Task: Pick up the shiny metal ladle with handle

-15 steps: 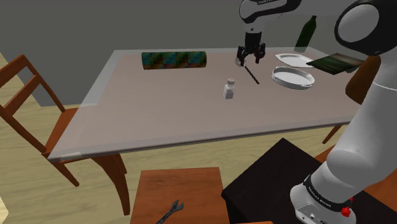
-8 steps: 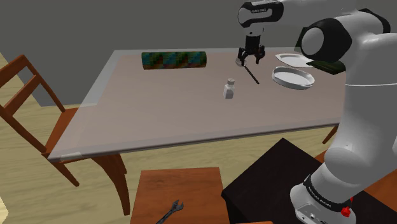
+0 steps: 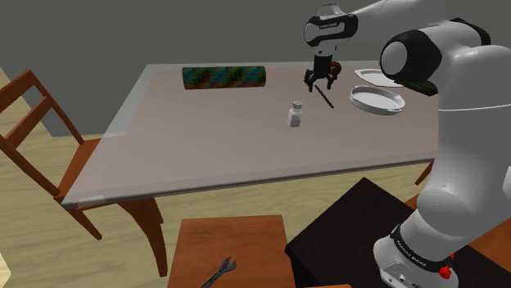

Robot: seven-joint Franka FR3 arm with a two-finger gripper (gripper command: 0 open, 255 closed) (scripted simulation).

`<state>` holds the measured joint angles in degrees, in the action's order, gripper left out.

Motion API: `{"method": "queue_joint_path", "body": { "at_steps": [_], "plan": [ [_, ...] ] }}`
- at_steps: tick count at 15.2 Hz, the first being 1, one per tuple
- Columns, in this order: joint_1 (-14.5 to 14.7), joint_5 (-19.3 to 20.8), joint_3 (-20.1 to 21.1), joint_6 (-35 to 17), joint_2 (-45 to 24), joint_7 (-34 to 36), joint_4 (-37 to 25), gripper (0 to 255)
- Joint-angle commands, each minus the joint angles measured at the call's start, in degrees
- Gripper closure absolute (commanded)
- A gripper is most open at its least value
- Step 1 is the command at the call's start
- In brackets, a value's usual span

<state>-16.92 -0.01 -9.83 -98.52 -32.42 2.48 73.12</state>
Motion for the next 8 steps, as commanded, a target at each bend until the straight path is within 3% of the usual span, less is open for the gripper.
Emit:
{"method": "queue_joint_path", "body": {
  "at_steps": [1,2,8],
  "plan": [
    [0.08,0.01,0.02,-0.73,0.08,0.09,0.78,0],
    [0.01,-0.01,0.01,-0.60,-0.07,0.02,0.49,255],
    [0.00,-0.02,0.01,-0.60,-0.14,0.02,0.43,255]
  ]
}}
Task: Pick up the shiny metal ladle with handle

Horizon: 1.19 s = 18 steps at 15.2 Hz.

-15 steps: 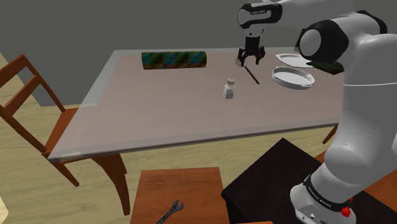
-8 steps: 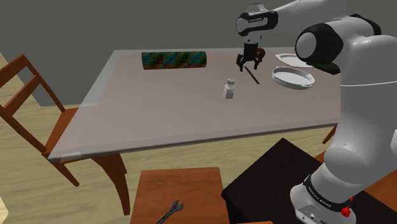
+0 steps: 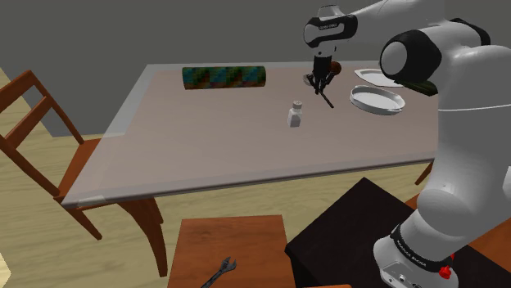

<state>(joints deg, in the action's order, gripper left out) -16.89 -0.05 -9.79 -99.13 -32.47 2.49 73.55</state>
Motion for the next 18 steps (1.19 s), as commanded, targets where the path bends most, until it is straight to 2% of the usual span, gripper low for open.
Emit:
{"method": "queue_joint_path", "body": {
  "at_steps": [1,6,18],
  "plan": [
    [-0.04,0.03,-0.03,-0.01,-0.04,-0.01,0.07,255],
    [0.00,0.07,-0.05,2.07,0.32,-0.02,-1.65,255],
    [-0.56,-0.07,-0.15,11.95,-0.70,-0.57,-12.58,255]
  ]
}}
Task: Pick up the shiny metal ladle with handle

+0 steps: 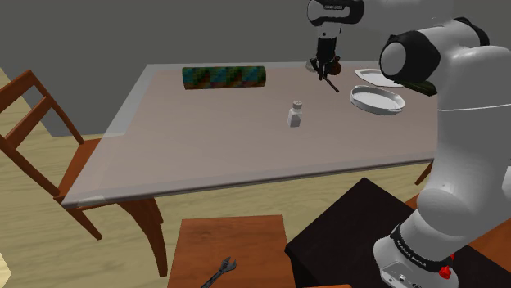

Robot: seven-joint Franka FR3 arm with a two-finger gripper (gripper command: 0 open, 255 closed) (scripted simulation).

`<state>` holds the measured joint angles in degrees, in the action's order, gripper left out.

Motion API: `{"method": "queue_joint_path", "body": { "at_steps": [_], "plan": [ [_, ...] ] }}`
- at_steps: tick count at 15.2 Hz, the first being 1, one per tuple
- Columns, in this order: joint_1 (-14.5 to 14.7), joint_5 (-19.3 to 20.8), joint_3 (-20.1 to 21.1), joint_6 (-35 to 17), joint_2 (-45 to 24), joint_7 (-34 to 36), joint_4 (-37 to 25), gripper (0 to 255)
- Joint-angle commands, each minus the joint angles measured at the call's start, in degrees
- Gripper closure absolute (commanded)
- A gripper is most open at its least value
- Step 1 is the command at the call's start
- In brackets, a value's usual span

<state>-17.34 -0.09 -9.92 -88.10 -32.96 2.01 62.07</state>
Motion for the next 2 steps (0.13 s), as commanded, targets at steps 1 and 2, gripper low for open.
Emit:
{"method": "queue_joint_path", "body": {
  "at_steps": [1,2],
  "plan": [
    [-0.11,-0.02,-0.02,1.04,-0.22,-0.11,-1.24,255],
    [-0.12,-0.03,-0.02,1.05,-0.23,-0.11,-1.26,255]
  ]
}}
